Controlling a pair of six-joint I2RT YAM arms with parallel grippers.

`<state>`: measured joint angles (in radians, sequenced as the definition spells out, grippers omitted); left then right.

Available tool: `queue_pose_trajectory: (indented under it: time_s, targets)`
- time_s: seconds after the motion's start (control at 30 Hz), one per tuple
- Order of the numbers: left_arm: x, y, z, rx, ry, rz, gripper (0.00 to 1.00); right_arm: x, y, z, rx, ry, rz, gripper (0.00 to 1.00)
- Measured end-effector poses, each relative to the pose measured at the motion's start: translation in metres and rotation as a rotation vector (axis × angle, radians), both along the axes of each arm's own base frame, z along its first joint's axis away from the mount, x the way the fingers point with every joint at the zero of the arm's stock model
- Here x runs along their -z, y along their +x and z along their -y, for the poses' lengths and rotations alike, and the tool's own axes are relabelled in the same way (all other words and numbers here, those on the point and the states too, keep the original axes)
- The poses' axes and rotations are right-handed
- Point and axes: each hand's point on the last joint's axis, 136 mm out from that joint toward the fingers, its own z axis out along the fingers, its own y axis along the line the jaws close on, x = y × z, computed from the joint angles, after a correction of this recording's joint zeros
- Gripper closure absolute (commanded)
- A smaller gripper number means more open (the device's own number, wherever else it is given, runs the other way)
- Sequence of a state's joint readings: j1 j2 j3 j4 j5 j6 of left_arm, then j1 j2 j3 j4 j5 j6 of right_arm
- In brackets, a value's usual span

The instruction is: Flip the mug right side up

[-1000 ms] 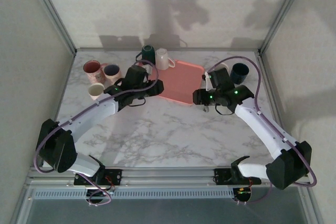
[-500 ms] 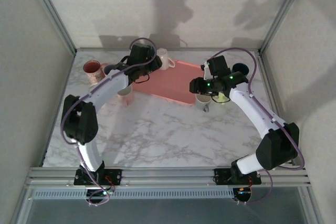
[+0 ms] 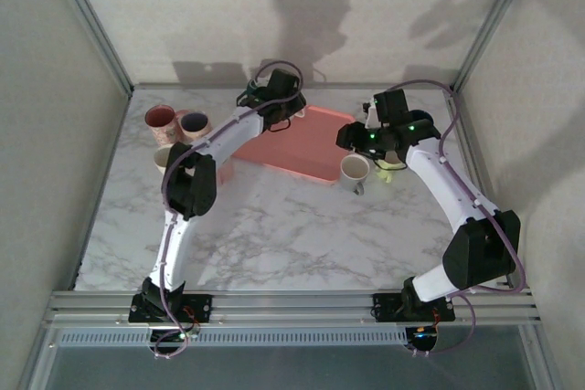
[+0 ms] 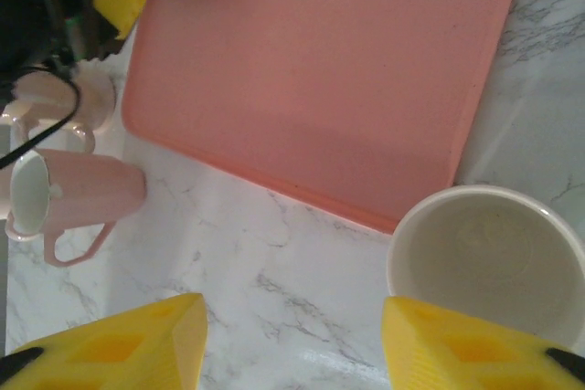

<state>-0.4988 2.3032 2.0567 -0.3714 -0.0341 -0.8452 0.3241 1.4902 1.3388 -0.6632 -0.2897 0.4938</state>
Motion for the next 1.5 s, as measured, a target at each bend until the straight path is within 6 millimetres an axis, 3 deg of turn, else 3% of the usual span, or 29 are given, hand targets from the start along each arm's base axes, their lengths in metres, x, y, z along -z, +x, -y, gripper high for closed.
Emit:
queue_pose_trajectory:
  time_s: [0.2,0.57,1.0,1.33,1.5]
  targets:
    - [0.025,0.021,0.004,-0.054,0.013,-0.007,0.45,0.004,0.005,0.008,0.039,0.015,-0.009,0.45]
    - [0.062,0.039,0.006,-0.112,0.023,-0.014,0.34,0.006,0.009,0.011,0.066,0.029,-0.008,0.45]
    - [0.079,0.053,0.023,-0.176,-0.069,0.006,0.29,0.01,0.009,0.013,0.072,0.041,-0.021,0.45]
    - [0.084,0.054,0.02,-0.184,-0.067,0.005,0.32,0.01,0.009,0.015,0.075,0.045,-0.023,0.45]
    - [0.099,0.033,0.0,-0.186,-0.006,-0.053,0.32,0.01,0.009,0.015,0.075,0.044,-0.025,0.45]
